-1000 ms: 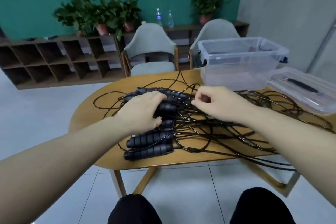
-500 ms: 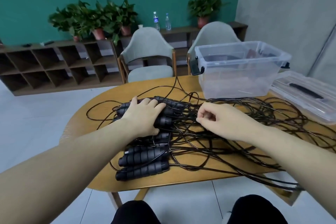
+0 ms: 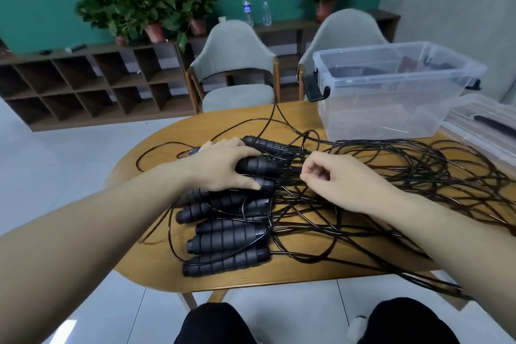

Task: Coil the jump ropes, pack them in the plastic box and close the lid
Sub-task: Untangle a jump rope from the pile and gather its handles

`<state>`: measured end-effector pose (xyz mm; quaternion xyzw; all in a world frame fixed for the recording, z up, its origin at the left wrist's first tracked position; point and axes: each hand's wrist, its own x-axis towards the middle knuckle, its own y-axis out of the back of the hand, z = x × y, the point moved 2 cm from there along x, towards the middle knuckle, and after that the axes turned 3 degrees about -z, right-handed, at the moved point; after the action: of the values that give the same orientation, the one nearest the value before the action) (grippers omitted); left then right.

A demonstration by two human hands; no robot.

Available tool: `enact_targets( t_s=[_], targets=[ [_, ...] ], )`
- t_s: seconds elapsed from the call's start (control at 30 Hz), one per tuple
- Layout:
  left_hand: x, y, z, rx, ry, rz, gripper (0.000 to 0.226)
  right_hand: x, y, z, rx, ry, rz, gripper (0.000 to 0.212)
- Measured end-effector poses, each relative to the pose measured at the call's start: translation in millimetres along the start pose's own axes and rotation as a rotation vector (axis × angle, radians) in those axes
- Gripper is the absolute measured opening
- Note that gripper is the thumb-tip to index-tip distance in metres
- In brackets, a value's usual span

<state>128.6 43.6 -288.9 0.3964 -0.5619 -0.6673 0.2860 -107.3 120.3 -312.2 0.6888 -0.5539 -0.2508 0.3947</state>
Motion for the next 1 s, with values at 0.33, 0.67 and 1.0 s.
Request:
enact_targets(
  t_s=[0.33, 0.67, 1.0],
  targets=[
    [-13, 26, 3, -0.093, 0.061, 0.282, 0.040, 6, -5, -3, 0.030, 0.007, 0.095, 0.007],
    [-16, 21, 14, 0.036, -0.026, 0.249, 0.042, 19, -32, -20, -0.141, 0.101, 0.021, 0.019],
    [4, -3, 3, 0.143, 0.107, 0.115, 0.053, 1, -70, -47, -0.325, 0.337, -0.257, 0.042]
  ],
)
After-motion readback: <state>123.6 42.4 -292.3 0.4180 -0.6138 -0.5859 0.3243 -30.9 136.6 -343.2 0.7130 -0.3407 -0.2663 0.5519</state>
